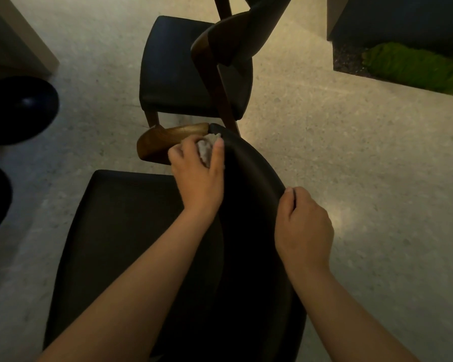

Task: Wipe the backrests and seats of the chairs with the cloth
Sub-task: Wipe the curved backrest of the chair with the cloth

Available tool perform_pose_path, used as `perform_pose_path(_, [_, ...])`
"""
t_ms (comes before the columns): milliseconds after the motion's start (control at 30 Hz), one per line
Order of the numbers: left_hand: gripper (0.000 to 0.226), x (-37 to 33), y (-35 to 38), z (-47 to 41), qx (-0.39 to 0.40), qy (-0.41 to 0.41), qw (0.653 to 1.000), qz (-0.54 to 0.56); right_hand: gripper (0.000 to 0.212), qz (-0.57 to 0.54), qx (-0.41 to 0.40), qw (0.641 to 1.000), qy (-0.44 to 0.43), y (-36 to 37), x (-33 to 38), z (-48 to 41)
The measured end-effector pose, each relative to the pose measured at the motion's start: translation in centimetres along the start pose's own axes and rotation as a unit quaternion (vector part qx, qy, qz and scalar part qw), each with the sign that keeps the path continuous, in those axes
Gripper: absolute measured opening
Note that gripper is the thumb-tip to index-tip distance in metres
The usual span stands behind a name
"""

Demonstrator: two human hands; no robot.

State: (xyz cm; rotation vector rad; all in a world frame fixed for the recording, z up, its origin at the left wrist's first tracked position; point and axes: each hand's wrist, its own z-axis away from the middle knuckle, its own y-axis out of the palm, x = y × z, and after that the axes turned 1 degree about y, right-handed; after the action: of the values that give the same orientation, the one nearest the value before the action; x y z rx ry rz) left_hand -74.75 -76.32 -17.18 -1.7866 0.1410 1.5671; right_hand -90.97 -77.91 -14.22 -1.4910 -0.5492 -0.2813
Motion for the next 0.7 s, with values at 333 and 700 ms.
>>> perform_pose_path(333, [0.021,2.3,2.1,-1.3,-0.048,-0.043,0.997,-0.033,0.034,-0.012,-0.005,1.000,-0.003,0.1,-0.2,0.0])
perform_pose_path(700, [0.025,2.0,1.9,0.1,-0.084,0.058,0.994,0.026,0.034,-0.022,0.001,1.000,-0.004,0.1,-0.1,0.0])
